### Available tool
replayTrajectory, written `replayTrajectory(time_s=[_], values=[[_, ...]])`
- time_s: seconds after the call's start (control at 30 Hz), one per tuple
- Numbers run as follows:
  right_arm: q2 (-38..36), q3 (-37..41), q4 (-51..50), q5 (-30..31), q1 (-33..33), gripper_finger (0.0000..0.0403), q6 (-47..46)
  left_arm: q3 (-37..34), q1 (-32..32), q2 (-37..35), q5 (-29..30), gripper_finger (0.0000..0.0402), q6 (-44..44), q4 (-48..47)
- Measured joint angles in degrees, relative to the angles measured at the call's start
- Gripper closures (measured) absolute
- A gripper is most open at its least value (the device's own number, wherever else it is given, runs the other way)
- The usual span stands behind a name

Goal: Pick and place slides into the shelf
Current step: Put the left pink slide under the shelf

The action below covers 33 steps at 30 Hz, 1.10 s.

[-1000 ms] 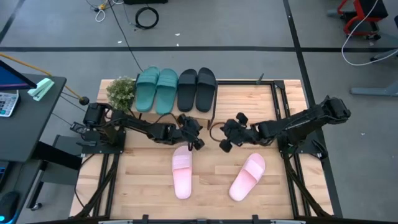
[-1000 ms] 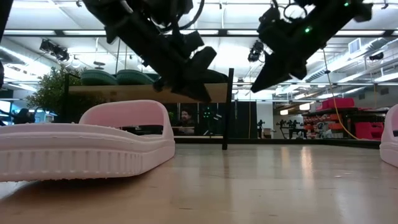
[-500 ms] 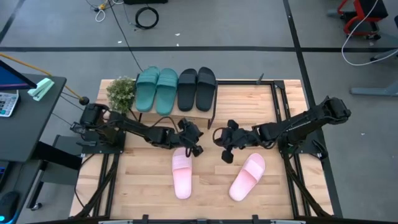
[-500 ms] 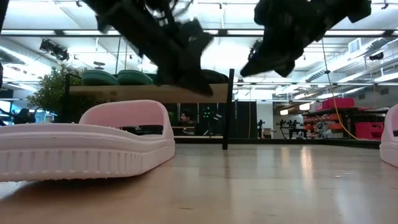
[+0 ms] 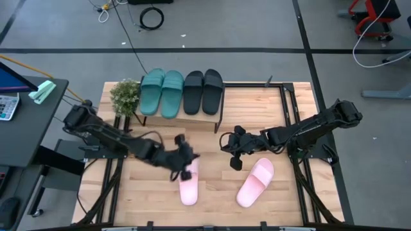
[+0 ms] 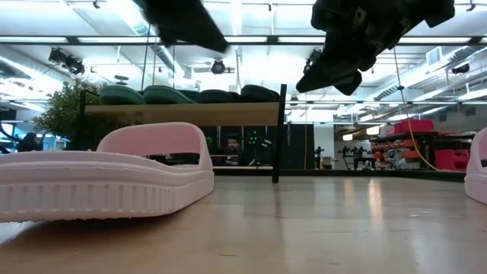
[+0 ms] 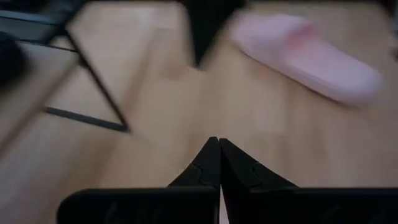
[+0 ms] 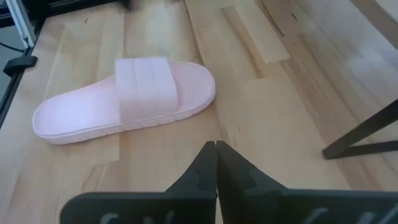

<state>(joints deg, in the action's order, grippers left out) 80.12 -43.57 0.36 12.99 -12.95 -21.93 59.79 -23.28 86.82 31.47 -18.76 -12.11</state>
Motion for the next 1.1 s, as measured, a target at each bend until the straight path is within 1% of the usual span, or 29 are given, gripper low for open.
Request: replayTrajectory(time_s=[0.2,0.27,0.4,0.57,0.67,0.83,0.97,1.1], values=[[0.0,0.0,-0.6,0.0,0.0,0.0402,1.4,0.9,-7.3,-0.9,-6.5,0.0396,-4.3,-1.8],[0.0,0.0,-0.7,0.0,0.0,0.0402,1.5,1.9,-9.3,-0.9,-8.4,0.0387,-4.5,-1.3],[0.0,0.0,-0.7,0.0,0.0,0.0402,1.4,2.3,-12.0,-0.6,-8.9,0.0361,-4.2,-4.3],[0.0,-0.5,-0.9,0.0,0.0,0.0402,1.5,2.3,-11.7,-0.2,-7.8,0.0309,-6.5,-13.6],[0.0,-1.4,-0.8,0.0,0.0,0.0402,2.2,2.3,-11.2,1.3,-7.6,0.0274,-7.4,-15.2],[0.0,-2.8,-0.9,0.0,0.0,0.0402,5.3,2.3,-11.2,4.8,-7.8,0.0225,-6.1,-14.4],[0.0,-3.1,-1.2,0.0,0.0,0.0402,5.6,2.3,-10.9,8.1,-7.7,0.0205,-6.1,-14.1],[0.0,-3.1,-1.3,0.0,0.0,0.0402,5.6,2.3,-10.0,11.6,-6.1,0.0202,-6.2,-14.0]])
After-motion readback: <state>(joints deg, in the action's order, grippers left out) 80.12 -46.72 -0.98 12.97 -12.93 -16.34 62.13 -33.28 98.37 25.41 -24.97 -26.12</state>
